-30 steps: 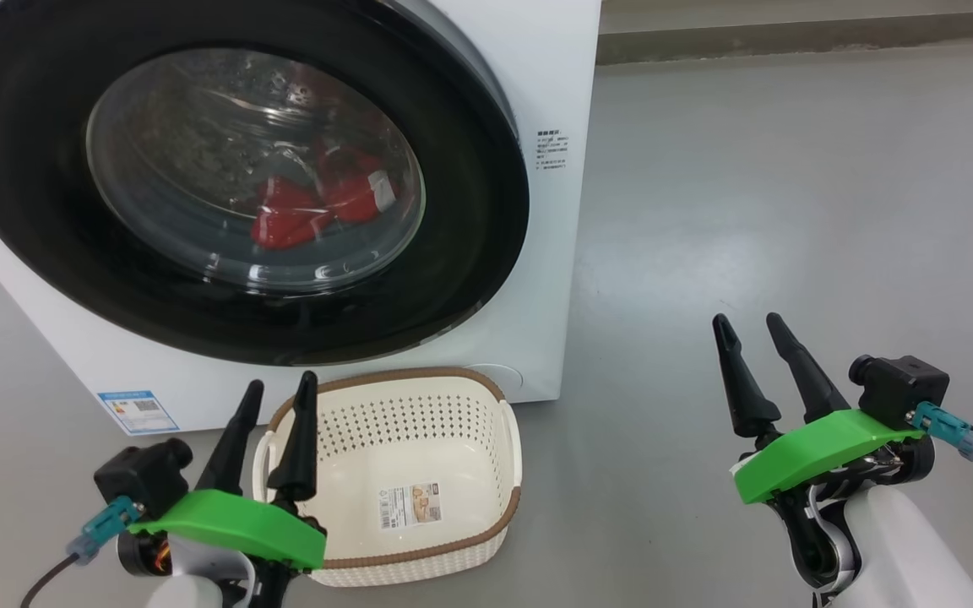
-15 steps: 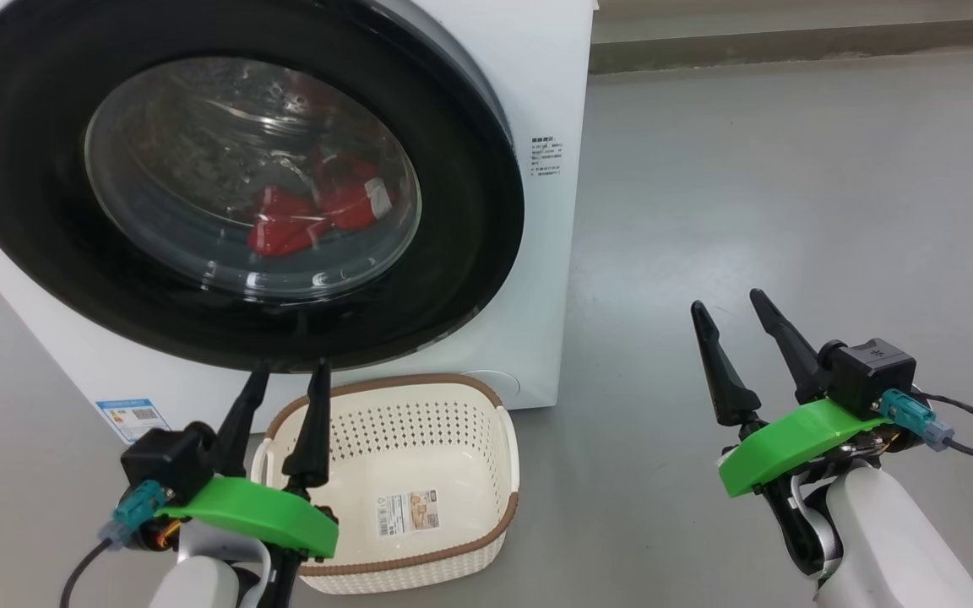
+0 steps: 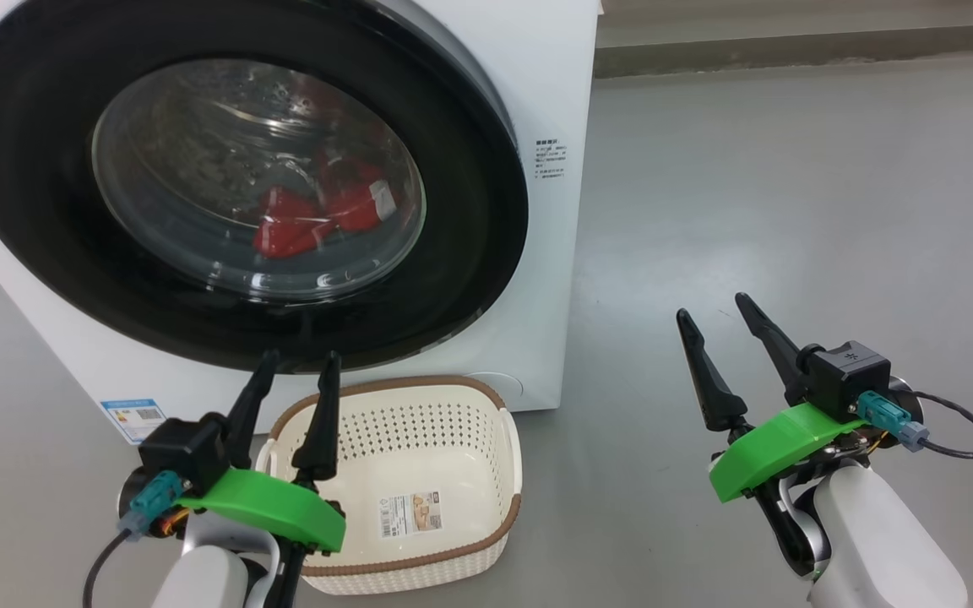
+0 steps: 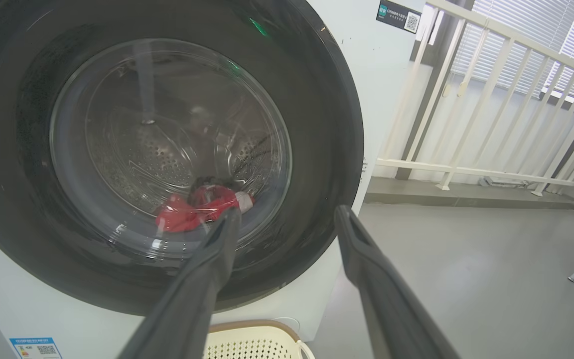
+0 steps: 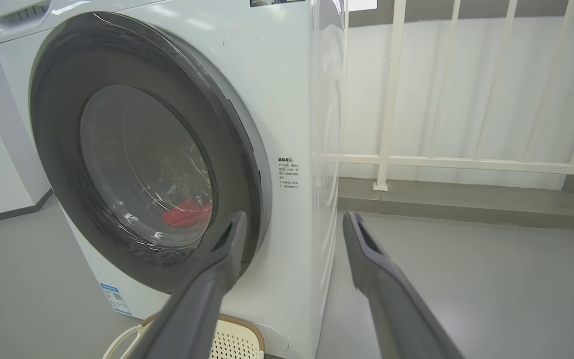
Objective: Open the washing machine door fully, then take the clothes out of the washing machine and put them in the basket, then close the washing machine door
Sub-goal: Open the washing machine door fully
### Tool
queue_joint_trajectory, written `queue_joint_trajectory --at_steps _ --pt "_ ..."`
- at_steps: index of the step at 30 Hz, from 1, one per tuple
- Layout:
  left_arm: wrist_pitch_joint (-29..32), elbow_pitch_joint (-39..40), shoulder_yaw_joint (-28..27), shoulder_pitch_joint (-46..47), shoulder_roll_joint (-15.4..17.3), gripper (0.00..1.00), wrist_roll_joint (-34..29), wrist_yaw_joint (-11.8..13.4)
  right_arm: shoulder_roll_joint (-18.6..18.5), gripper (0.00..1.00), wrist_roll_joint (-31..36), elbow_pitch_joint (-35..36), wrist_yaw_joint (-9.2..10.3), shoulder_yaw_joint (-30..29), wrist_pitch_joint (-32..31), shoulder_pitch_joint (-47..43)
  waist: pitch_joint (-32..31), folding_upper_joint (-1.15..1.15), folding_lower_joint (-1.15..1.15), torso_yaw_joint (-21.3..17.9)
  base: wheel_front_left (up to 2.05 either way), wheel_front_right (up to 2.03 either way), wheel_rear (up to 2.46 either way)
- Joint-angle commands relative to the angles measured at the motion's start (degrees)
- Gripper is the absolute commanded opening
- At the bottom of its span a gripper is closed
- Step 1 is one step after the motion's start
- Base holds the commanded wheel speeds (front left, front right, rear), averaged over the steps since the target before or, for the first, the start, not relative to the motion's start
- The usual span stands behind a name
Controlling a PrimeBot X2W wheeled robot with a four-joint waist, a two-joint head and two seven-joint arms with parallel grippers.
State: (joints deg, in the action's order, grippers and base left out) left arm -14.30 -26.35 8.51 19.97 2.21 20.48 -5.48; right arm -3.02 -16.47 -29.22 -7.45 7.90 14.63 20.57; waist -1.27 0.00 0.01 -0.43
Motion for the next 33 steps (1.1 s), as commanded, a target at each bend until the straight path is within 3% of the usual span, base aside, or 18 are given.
queue_joint_trajectory --at_steps 1,11,13,14,15,23,33 --pt "-0.7 1.0 -1.6 2.2 0.7 1.0 -0.4 0.6 0.1 1.0 0.1 1.1 -0.03 1.1 0.4 2.7 0.1 0.0 0.0 0.0 0.0 0.0 0.0" --pt "-0.7 1.4 -1.5 2.0 0.7 1.0 -0.4 0.6 0.1 1.0 0.7 0.8 -0.03 1.7 0.4 3.0 0.6 0.0 0.0 0.4 0.0 0.0 0.0" --pt "-0.7 1.7 -1.4 1.9 0.7 1.0 -0.4 0.6 0.1 0.33 0.6 0.7 -0.03 1.9 0.4 3.2 0.9 0.0 0.0 0.6 0.0 0.0 0.0" --pt "-0.7 1.9 -1.3 1.9 0.7 1.0 -0.3 0.6 0.1 0.09 0.4 0.7 -0.03 2.0 0.4 3.3 1.0 0.0 0.0 0.7 0.0 0.0 0.0" --pt "-0.7 2.0 -1.2 1.9 0.7 1.0 -0.3 0.7 0.1 0.0 0.3 0.7 -0.03 2.0 0.4 3.5 1.3 0.0 0.0 0.9 0.0 0.0 0.0" --pt "-0.7 5.4 0.0 2.5 0.7 1.0 0.1 1.6 0.1 0.0 -1.6 1.6 -0.03 1.3 0.4 6.5 5.4 0.0 0.0 2.1 0.0 0.0 0.0" --pt "-0.7 8.3 1.8 3.3 0.7 1.0 0.5 2.6 0.1 0.0 -13.8 1.0 -0.03 -0.4 0.4 11.4 9.4 0.0 0.0 4.3 0.0 0.0 0.0"
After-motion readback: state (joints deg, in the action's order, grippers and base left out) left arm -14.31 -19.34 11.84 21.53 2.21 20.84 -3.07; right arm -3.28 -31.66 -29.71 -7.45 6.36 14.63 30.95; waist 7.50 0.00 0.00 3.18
